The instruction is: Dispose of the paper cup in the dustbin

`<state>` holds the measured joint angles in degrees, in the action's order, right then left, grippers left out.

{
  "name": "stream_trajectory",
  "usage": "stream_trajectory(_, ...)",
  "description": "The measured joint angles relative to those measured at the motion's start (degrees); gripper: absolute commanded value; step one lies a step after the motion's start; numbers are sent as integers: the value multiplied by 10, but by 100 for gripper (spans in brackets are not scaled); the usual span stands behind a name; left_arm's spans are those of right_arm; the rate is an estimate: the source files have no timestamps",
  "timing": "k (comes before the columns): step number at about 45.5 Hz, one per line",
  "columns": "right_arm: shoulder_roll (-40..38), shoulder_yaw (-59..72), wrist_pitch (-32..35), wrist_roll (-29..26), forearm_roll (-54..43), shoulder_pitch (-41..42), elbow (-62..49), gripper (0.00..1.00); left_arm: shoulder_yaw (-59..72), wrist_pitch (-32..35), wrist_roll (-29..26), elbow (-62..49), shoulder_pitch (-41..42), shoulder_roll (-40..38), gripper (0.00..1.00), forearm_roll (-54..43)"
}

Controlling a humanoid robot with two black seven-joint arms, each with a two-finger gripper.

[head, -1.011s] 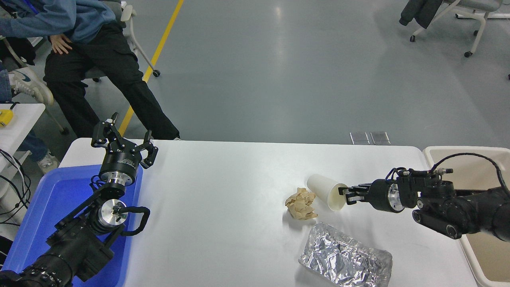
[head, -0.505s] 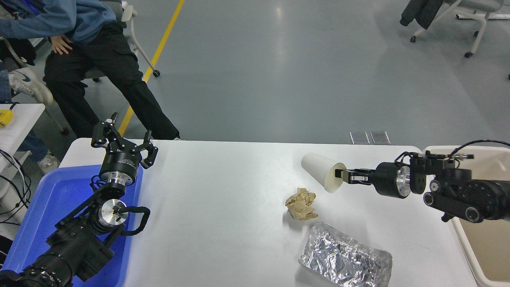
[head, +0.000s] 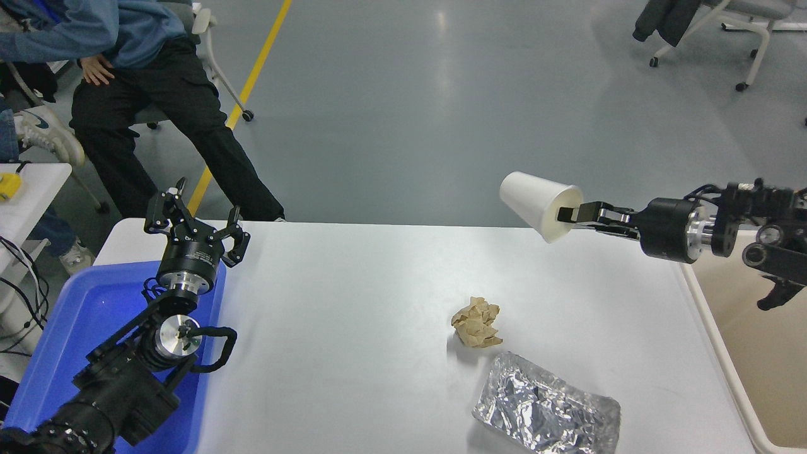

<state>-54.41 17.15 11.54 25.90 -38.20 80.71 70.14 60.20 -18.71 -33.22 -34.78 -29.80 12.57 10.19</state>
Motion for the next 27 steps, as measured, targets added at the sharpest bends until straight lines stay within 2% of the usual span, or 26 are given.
stream_trajectory(15, -70, -1, 22, -55, 181, 39, -46, 0, 0, 0, 0, 0, 0, 0, 100, 0)
stream_trajectory(27, -86, 1, 4, -113, 356, -1, -156, 0, 0, 0, 0, 0, 0, 0, 100, 0)
